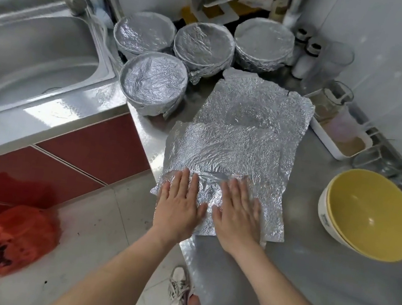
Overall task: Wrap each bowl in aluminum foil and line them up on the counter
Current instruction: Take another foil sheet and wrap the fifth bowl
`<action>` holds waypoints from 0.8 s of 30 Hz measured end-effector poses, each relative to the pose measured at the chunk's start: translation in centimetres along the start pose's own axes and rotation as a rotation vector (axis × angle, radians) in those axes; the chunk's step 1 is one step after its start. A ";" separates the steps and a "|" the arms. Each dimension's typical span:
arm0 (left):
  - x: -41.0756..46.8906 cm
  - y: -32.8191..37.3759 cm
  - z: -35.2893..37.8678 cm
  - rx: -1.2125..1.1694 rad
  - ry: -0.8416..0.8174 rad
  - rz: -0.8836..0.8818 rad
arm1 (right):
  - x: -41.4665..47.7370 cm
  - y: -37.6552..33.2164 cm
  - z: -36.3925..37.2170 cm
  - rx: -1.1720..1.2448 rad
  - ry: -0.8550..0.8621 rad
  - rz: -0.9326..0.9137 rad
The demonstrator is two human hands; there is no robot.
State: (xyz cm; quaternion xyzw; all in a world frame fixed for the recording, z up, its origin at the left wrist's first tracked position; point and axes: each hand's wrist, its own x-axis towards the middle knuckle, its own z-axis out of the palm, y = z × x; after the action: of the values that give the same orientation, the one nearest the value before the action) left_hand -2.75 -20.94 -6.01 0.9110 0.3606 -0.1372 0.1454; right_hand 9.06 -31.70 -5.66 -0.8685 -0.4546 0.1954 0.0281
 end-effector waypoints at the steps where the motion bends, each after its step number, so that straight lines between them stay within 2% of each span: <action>1: -0.2 0.1 -0.2 -0.003 0.003 0.049 | 0.2 -0.2 0.1 0.010 -0.065 -0.003; 4: -1.9 0.9 -0.6 0.002 -0.060 0.301 | 0.4 0.0 -0.9 0.039 -0.176 -0.023; 6: -2.8 1.3 -0.1 0.046 -0.125 0.357 | 0.4 0.6 -2.7 0.054 -0.152 -0.018; 7: -2.8 1.3 0.1 0.068 -0.131 0.350 | 0.2 0.8 -3.7 0.059 -0.068 0.001; 11: -2.3 2.4 -0.4 0.153 -0.127 0.352 | -1.4 2.6 -8.8 0.009 0.502 0.154; 12: -2.3 2.7 -0.5 0.182 -0.136 0.355 | -1.6 3.3 -9.6 -0.008 0.534 0.226; 13: -2.4 2.9 -0.5 0.210 -0.143 0.354 | -1.9 4.0 -10.2 -0.016 0.507 0.320; 15: -2.4 3.3 -0.7 0.237 -0.149 0.340 | -1.8 5.1 -10.9 -0.030 0.342 0.488; 17: -2.2 3.7 -1.1 0.217 -0.134 0.318 | -1.8 6.5 -11.0 -0.009 0.217 0.592; 22: -0.9 3.3 -2.5 0.096 -0.139 0.368 | -2.3 8.4 -12.6 0.074 0.147 0.615; 24: -0.9 3.2 -3.6 0.047 -0.139 0.332 | -2.6 8.4 -13.3 0.078 0.148 0.618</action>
State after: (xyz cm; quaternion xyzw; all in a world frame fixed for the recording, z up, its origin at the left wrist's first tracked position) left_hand -0.65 -22.41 -1.90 0.9495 0.1908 -0.1825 0.1692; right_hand 19.07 -37.00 5.53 -0.9757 -0.1581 0.1482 0.0338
